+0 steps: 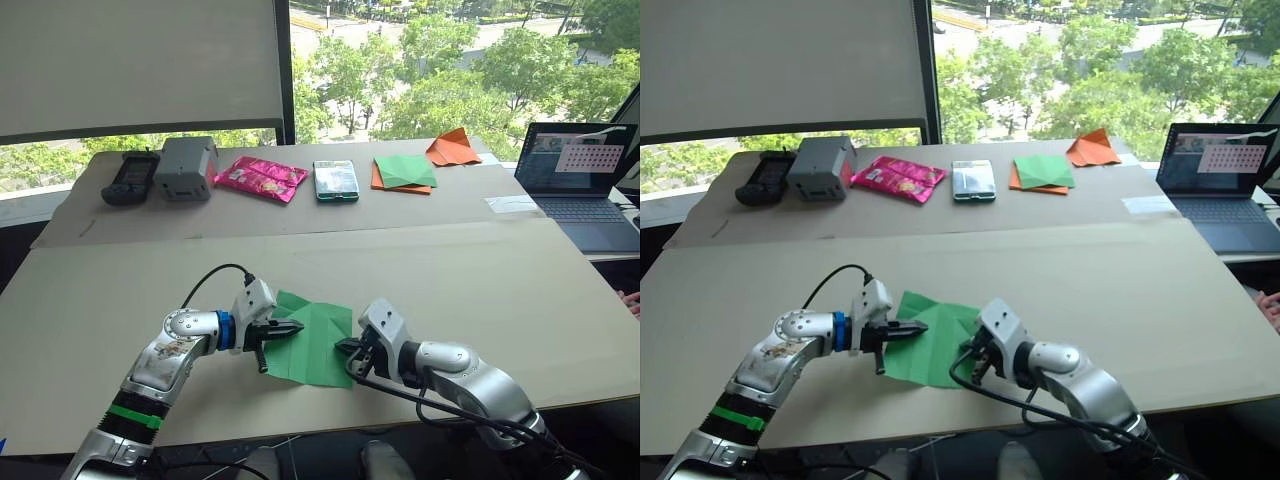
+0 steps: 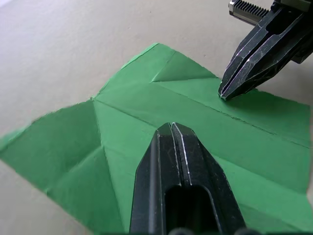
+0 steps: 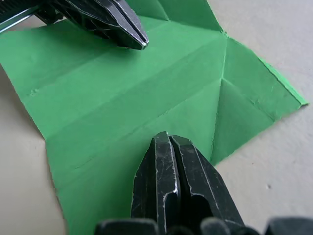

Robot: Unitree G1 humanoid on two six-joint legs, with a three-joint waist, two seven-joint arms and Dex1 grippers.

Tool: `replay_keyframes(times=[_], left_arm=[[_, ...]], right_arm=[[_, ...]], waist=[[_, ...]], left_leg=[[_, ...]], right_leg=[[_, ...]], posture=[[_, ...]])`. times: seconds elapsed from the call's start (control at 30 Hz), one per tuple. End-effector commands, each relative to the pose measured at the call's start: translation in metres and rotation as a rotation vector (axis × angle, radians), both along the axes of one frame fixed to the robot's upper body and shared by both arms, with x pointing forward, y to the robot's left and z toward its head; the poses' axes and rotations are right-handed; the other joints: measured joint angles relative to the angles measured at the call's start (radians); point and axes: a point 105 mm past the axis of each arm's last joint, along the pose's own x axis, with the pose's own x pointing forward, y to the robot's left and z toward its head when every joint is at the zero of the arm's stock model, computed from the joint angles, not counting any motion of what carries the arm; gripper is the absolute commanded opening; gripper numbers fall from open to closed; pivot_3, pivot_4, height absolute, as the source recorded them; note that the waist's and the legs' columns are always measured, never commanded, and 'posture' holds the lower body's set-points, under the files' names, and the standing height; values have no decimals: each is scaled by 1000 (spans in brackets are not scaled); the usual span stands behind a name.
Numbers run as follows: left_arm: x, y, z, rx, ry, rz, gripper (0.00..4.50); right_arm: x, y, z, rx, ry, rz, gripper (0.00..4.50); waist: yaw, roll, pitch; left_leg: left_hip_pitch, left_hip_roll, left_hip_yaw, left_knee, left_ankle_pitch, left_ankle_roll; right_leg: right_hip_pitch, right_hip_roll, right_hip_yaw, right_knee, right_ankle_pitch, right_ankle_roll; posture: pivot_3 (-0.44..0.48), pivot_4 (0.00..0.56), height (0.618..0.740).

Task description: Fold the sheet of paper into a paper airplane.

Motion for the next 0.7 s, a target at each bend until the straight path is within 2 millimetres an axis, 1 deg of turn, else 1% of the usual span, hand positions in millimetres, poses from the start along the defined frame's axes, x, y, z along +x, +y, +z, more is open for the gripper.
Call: replay_keyframes(times=[0.03,0.1,0.17,0.37,0.47,0.6,0.67,0.7], left_arm=[[1,11,-9,28,2,52,0],[2,14,-17,49,5,79,0],[0,16,-23,70,5,83,0],[-7,20,-35,117,6,79,0],[-6,25,-37,122,11,107,0],[-6,25,-34,120,0,102,0],[-6,22,-27,93,-12,100,0],[-3,21,-20,63,-27,111,0]], right_arm=[[2,-3,-2,-10,-29,-17,82],[3,-6,-6,-14,-21,-41,82],[3,-10,-9,-34,-20,-49,82],[1,-12,-10,-44,-23,-51,82],[1,-12,-9,-52,-31,-50,82],[3,-11,-6,-51,-47,-53,82],[8,-10,2,-24,-77,-77,82],[12,-11,11,6,-107,-99,82]], waist=[[3,0,0],[6,-1,-1],[8,-1,-1],[6,1,-5],[5,2,-7],[4,2,-8],[4,2,-8],[3,2,-8]], left_leg=[[0,0,0,0,0,0],[1,0,0,0,-4,-6],[1,0,0,0,-4,-7],[2,0,0,1,-4,-7],[3,0,0,1,-4,-7],[3,0,0,1,-4,-7],[3,0,0,1,-4,-7],[3,0,0,1,-4,-7]], right_leg=[[0,0,0,0,0,0],[0,0,0,1,0,0],[1,0,-1,1,0,0],[1,-1,-1,1,0,0],[1,-1,-1,1,0,0],[1,-1,-1,1,0,0],[1,-1,0,1,0,-1],[1,-1,-1,1,0,-1]], posture=[[0,150,732],[0,150,732],[0,150,732],[0,150,732],[0,150,732],[0,150,732],[0,150,732],[0,150,732]])
